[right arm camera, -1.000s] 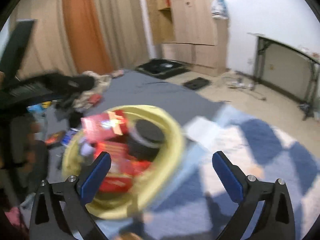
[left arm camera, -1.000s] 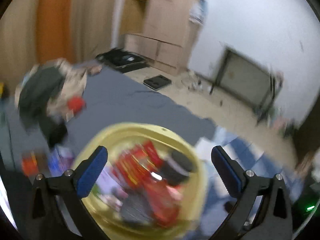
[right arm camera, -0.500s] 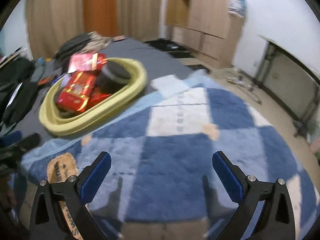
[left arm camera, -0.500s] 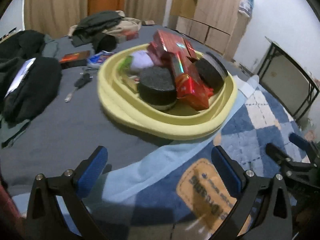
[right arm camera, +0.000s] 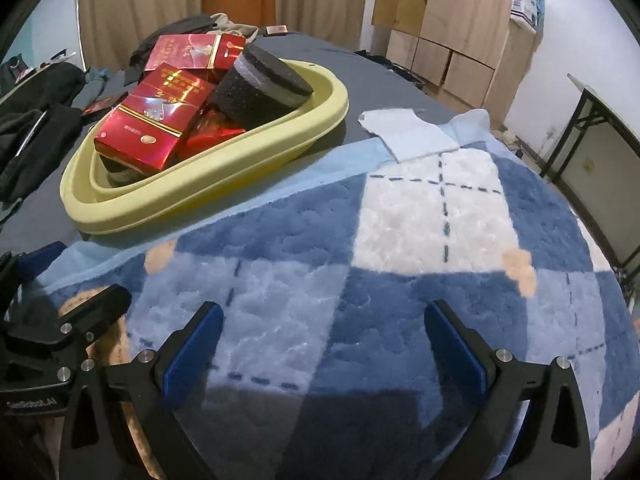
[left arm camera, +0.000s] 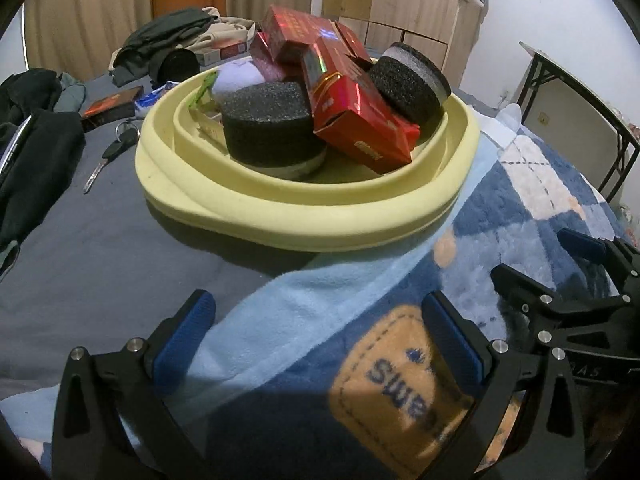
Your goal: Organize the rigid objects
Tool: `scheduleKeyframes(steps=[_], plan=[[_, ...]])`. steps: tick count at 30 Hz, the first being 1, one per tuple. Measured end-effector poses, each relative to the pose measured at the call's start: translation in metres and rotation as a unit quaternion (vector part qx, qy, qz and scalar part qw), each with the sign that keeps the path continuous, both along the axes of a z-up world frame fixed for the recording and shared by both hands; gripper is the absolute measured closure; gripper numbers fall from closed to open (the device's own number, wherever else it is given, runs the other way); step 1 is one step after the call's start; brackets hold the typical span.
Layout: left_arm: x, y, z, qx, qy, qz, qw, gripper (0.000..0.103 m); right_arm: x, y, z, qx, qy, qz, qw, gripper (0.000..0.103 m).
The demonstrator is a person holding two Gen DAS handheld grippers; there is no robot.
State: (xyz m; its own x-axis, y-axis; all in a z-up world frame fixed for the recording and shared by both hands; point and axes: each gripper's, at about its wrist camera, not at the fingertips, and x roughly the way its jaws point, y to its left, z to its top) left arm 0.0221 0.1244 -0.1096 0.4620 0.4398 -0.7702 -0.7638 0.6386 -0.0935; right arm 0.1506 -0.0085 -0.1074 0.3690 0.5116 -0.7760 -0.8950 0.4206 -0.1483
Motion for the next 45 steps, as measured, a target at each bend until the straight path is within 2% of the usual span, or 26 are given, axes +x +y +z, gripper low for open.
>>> scheduleKeyframes(steps=[45], plan=[[-0.0009,0.0006,-0.0003,-0.003,0.002,-0.002,1.0,0.0,-0.0061,-0.0026,0.004,0.0,-0.002,0.0,1.0,0.0]])
